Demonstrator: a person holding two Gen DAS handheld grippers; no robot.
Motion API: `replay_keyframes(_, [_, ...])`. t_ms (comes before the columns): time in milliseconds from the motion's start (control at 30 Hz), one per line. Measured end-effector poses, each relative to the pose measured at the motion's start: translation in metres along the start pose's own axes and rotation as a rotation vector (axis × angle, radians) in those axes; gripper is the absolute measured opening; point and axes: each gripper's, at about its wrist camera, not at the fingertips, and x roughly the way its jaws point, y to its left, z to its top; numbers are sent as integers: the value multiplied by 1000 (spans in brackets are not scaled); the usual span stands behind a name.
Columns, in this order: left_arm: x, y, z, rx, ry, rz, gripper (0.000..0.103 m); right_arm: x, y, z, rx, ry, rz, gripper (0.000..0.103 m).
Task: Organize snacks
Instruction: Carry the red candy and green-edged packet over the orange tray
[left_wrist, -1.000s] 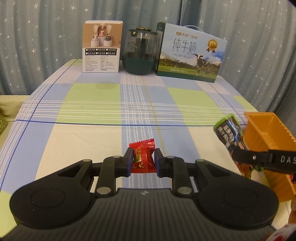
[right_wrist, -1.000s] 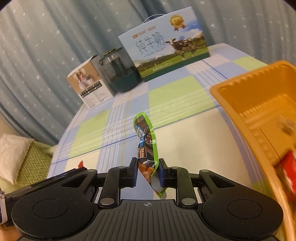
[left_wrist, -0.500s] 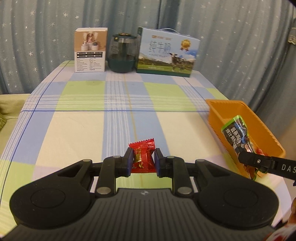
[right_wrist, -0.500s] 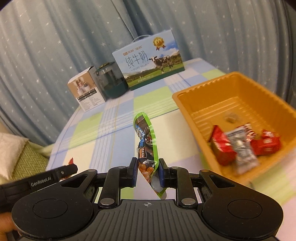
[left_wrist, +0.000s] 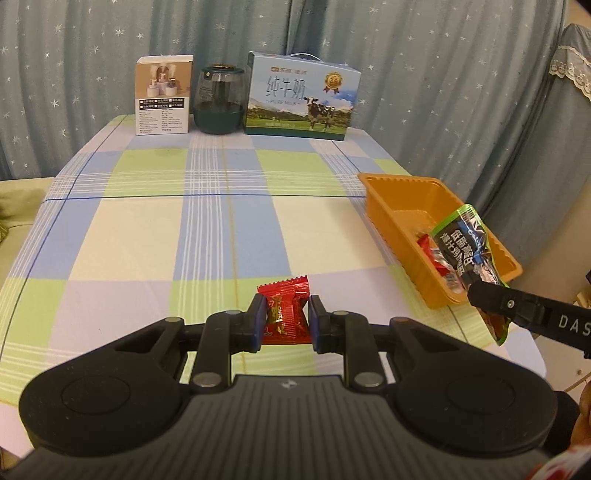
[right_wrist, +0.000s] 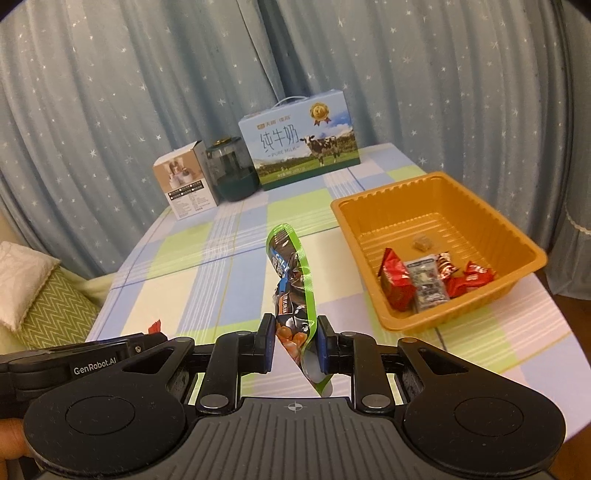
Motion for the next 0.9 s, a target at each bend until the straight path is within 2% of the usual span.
replay_keyframes(233, [-7, -24, -3, 54, 4, -23, 21, -19, -15, 0, 11, -23, -23, 23])
replay_keyframes(900, [15, -112, 17, 167, 12, -185, 21, -62, -89, 13, 113, -79, -147, 23])
